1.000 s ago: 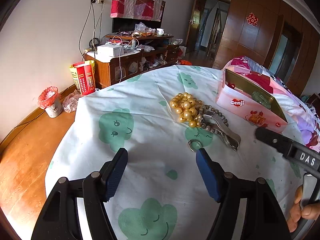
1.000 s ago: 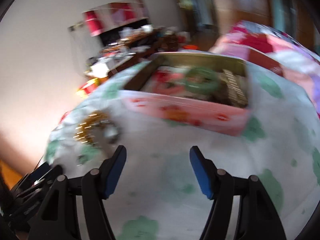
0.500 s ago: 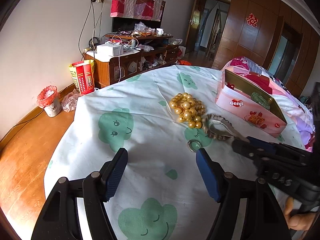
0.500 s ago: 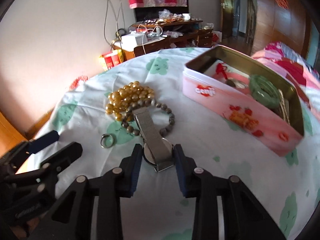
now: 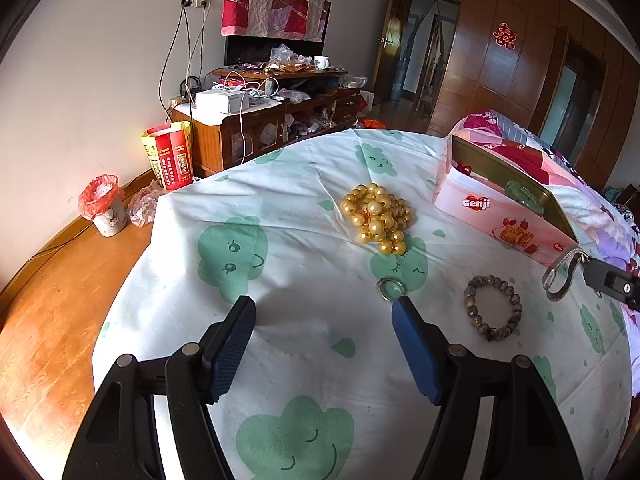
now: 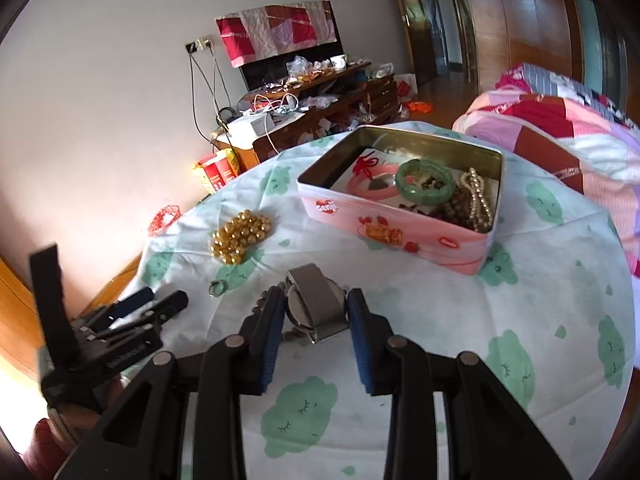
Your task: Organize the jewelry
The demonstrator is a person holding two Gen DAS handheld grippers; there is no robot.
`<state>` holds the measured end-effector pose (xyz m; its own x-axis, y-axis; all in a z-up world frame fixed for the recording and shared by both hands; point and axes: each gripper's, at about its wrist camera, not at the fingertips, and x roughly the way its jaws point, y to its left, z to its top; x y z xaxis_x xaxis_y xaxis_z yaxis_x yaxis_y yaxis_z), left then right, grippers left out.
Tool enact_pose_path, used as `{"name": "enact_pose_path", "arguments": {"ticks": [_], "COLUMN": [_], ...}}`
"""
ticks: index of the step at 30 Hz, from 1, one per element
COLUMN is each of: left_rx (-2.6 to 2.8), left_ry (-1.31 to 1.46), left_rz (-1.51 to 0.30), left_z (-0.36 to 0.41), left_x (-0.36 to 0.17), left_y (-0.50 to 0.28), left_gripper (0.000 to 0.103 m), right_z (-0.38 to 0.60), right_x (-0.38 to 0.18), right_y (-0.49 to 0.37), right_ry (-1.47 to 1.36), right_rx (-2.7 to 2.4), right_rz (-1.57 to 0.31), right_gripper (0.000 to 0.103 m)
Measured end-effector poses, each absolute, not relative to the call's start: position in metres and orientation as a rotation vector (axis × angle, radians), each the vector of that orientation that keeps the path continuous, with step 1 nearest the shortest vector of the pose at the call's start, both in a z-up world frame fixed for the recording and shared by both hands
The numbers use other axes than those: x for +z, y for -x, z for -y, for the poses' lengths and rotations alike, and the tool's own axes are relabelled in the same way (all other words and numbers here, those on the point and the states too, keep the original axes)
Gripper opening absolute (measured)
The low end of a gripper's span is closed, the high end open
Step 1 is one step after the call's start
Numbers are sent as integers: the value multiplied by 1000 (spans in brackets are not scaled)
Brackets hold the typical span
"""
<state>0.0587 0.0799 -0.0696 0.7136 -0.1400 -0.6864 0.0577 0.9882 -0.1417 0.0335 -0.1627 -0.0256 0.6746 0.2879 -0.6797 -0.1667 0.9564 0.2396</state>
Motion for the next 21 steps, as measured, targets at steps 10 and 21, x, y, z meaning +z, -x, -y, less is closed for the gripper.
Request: {"name": "enact_pose_path", "arguments": {"ticks": [10,21], "left_rx": [-106,-108], "left_ry": [104,95], "left_rz": [-771,-777], "left_z": [-78,-78], "left_x": [-70,-70], "left_y": [-58,-58], "left_gripper": [71,71], "right_z": [173,196], "right_x": [-52,-48], "right_y": [-83,-82], "right_ry": [-409,-414], "right_rx": [368,264], "right_rz": [-936,-819], "right_gripper": [36,46]}}
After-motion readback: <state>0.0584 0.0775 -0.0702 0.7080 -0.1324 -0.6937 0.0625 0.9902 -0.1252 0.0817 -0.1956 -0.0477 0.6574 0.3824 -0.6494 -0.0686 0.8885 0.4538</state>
